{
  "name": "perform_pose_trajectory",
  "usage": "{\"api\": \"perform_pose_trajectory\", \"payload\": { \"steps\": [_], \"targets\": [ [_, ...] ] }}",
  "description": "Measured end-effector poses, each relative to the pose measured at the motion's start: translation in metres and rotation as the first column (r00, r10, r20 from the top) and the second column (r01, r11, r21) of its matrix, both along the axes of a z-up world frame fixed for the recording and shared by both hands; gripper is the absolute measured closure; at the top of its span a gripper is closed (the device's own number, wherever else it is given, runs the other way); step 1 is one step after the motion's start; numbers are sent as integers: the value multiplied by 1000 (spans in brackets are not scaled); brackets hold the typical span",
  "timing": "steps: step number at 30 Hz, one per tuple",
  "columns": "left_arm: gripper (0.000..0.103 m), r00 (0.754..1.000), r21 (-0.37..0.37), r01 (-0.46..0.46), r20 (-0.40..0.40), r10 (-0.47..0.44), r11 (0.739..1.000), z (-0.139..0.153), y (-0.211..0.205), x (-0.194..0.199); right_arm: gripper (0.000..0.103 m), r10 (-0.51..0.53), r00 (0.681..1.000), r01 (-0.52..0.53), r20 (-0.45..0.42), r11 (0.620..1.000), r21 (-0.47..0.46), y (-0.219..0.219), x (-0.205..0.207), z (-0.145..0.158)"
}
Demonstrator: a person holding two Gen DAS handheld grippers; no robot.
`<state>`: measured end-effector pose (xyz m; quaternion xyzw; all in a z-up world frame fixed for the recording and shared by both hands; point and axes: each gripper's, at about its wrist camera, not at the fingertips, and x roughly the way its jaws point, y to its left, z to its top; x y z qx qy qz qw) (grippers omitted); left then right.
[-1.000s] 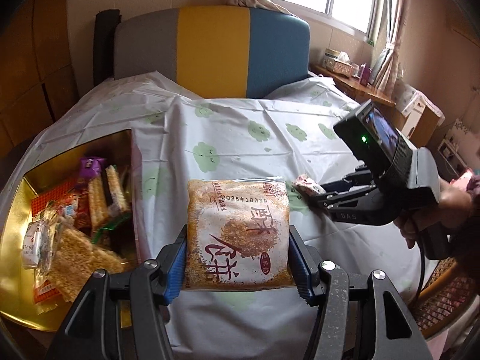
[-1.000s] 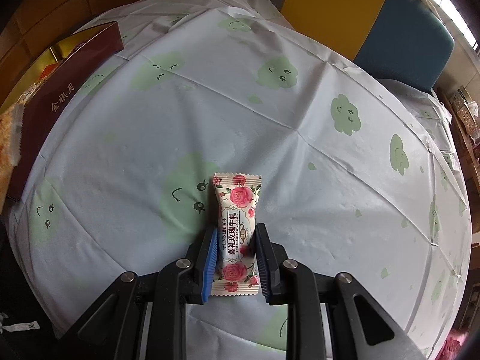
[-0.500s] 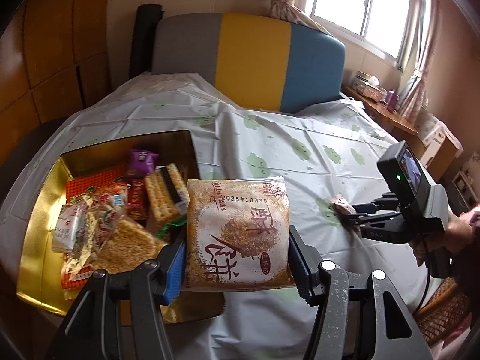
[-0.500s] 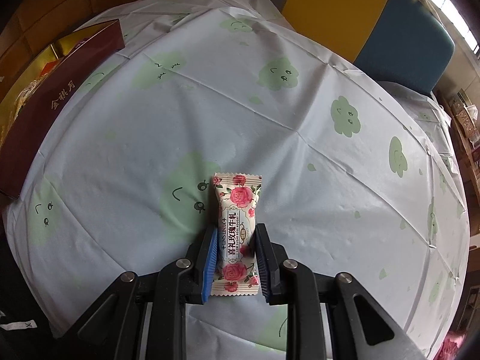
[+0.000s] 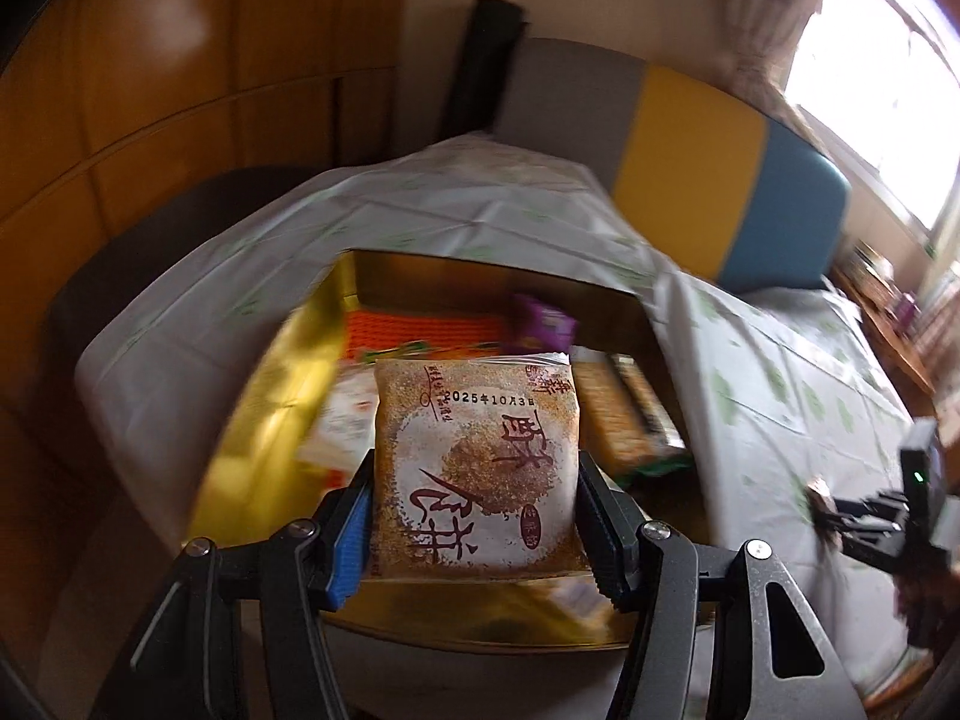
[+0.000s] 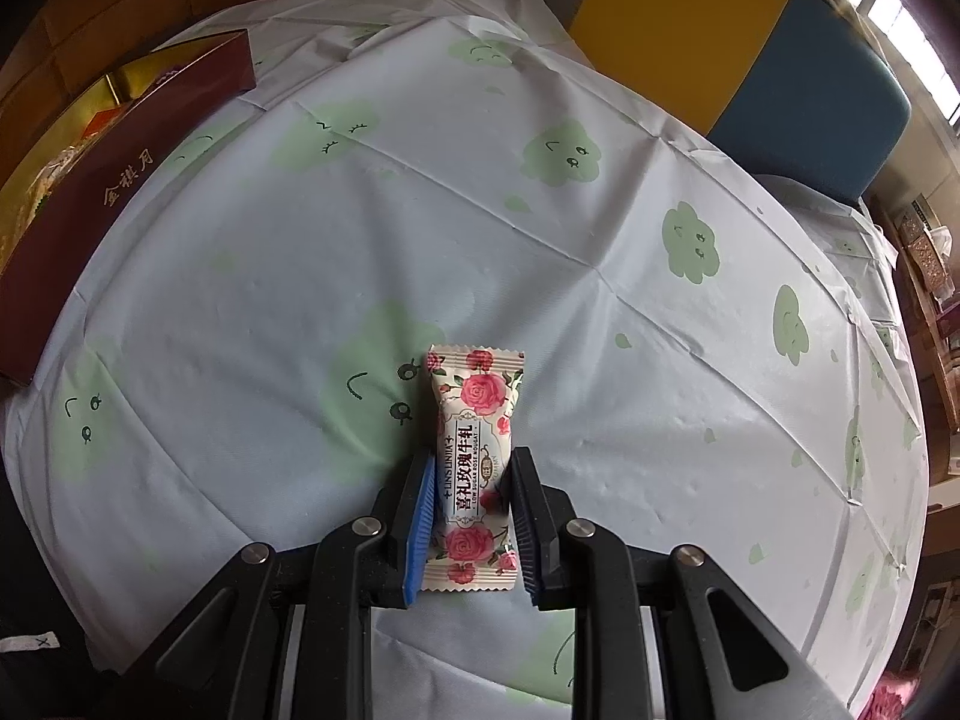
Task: Organize snacks
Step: 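Open the left gripper to drop the pastry bag into the tray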
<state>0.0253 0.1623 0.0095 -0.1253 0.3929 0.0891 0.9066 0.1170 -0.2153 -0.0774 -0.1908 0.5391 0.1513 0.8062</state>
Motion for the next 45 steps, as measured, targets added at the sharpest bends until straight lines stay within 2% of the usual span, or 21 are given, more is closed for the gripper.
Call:
{"api": "perform_pose_trajectory", "payload": {
  "steps": [5, 9, 19, 26, 39, 45],
  "targets": [
    [43, 990, -41, -139, -41, 137, 989, -10, 45, -8, 79, 3, 1000, -3, 5, 1000, -6, 0, 0, 1],
    [43, 985, -63, -170, -50, 168, 983, -16, 56, -10, 79, 2, 1000, -2, 7, 1000, -8, 1, -2, 1],
    [42, 991, -48, -104, -91, 100, 993, -39, 37, 16, 79, 1, 1000, 0, 9, 1000, -10, 1, -2, 1],
    [42, 991, 4, -86, -101, 86, 996, -45, 28, 19, 79, 0, 1000, 0, 9, 1000, -11, 1, -2, 1],
    [42, 994, 123, -27, -98, 39, 992, -39, -3, 13, 79, 0, 1000, 1, 15, 1000, -20, 3, -4, 2],
    [42, 996, 131, 2, -91, 9, 991, -33, -13, 10, 79, -1, 1000, 2, 18, 1000, -25, 5, -5, 2]
  ]
}}
